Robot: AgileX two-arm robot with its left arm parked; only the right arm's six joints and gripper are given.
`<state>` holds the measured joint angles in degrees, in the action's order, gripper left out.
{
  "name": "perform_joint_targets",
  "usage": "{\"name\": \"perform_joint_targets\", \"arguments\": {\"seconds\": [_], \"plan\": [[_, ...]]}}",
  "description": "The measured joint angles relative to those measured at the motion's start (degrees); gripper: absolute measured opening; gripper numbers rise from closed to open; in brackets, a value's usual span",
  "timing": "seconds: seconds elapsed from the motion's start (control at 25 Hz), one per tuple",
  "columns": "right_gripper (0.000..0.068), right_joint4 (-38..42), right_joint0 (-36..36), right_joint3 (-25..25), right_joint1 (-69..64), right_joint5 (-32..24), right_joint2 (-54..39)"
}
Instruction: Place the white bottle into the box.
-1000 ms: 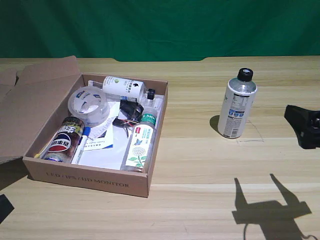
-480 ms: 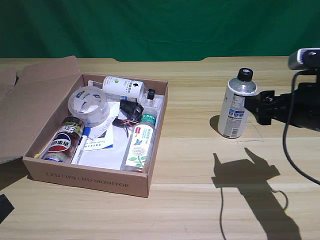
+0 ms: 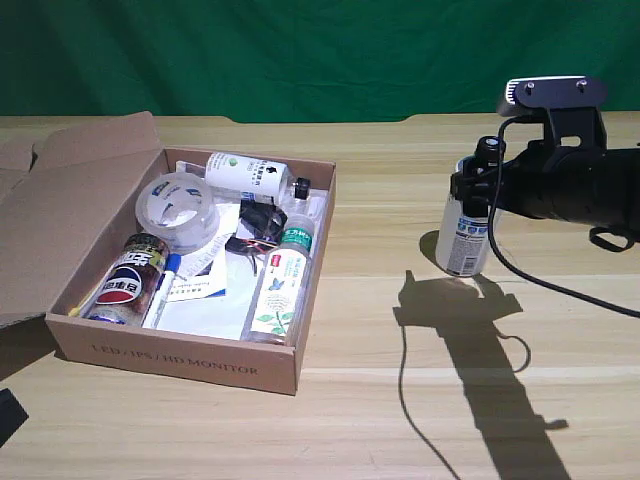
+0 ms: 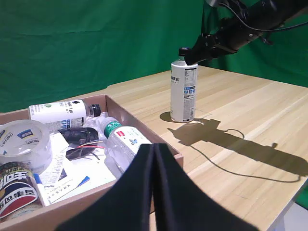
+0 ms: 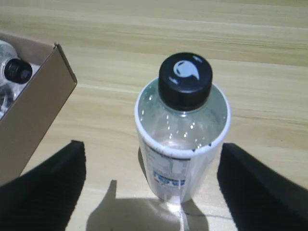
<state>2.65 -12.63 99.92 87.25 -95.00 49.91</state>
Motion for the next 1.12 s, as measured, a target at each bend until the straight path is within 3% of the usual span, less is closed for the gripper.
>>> {"name": "perform_joint_targets", "arguments": {"seconds": [0.2,1.12], "plan": [[0.068,0.4,-0.1,0.2,2.5,4.0,1.8],[0.068,2.5,-0.1,0.4,17.5,4.5,9.8]]}}
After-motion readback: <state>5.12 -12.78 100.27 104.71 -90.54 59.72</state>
